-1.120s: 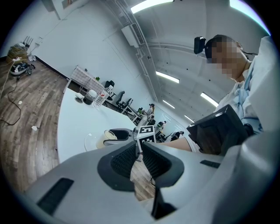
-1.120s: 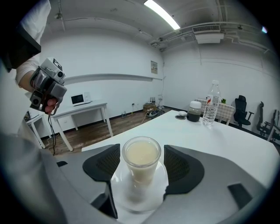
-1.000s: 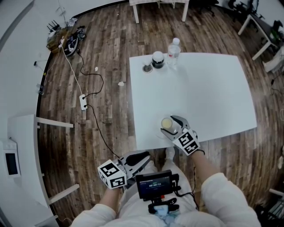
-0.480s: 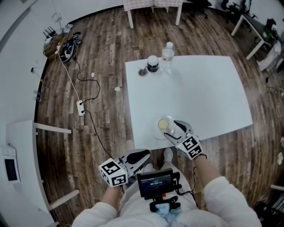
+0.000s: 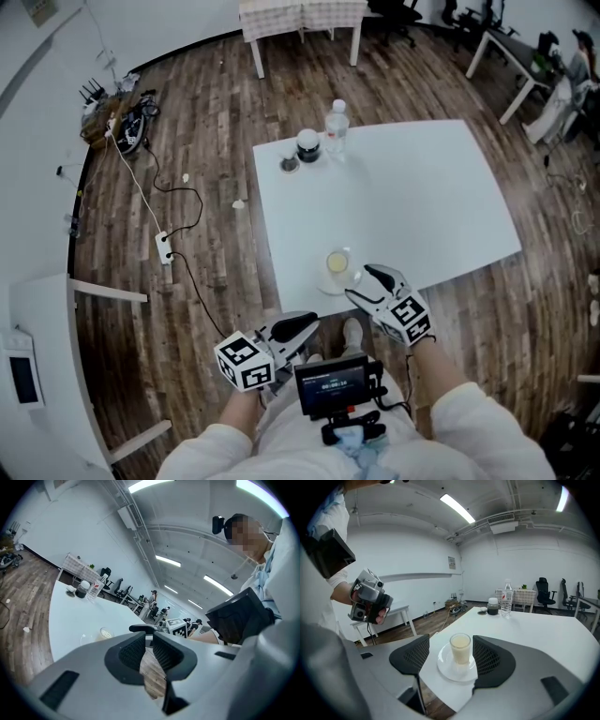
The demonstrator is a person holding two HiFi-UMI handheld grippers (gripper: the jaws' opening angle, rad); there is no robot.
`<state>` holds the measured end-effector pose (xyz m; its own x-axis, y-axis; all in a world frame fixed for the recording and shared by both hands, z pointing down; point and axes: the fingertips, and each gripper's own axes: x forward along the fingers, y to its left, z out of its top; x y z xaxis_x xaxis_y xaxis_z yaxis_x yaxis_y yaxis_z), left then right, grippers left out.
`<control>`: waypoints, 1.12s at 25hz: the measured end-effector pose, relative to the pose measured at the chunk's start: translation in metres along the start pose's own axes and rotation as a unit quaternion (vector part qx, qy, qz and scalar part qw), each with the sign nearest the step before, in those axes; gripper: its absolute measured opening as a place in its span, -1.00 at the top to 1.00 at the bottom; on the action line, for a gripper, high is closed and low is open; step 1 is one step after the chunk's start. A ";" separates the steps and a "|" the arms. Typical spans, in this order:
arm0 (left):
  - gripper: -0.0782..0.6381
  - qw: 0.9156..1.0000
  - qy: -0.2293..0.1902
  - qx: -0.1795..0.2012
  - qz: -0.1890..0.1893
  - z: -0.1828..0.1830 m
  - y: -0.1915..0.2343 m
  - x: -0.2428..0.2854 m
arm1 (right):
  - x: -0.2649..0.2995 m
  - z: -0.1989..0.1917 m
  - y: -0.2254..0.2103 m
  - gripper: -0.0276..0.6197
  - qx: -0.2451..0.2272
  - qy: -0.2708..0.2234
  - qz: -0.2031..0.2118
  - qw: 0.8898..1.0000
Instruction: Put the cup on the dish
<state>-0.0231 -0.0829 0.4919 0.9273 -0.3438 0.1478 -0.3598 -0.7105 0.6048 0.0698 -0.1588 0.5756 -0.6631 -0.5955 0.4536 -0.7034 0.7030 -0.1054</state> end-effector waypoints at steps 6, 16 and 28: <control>0.67 1.000 0.000 0.016 -0.014 0.004 -0.008 -0.002 | -0.023 0.023 0.022 0.17 0.005 -0.035 0.004 0.999; 0.67 0.998 0.004 0.039 -0.039 0.001 -0.028 -0.006 | -0.048 0.025 0.072 0.74 0.002 -0.038 0.010 0.999; 0.67 0.997 -0.014 0.059 -0.052 -0.003 -0.052 -0.027 | -0.080 0.049 0.123 0.77 0.009 -0.086 0.018 0.996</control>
<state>-0.0288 -0.0347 0.4587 0.9577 -0.2801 0.0654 -0.2725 -0.8106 0.5184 0.0241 -0.0437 0.4833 -0.7211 -0.6285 0.2916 -0.6815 0.7194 -0.1346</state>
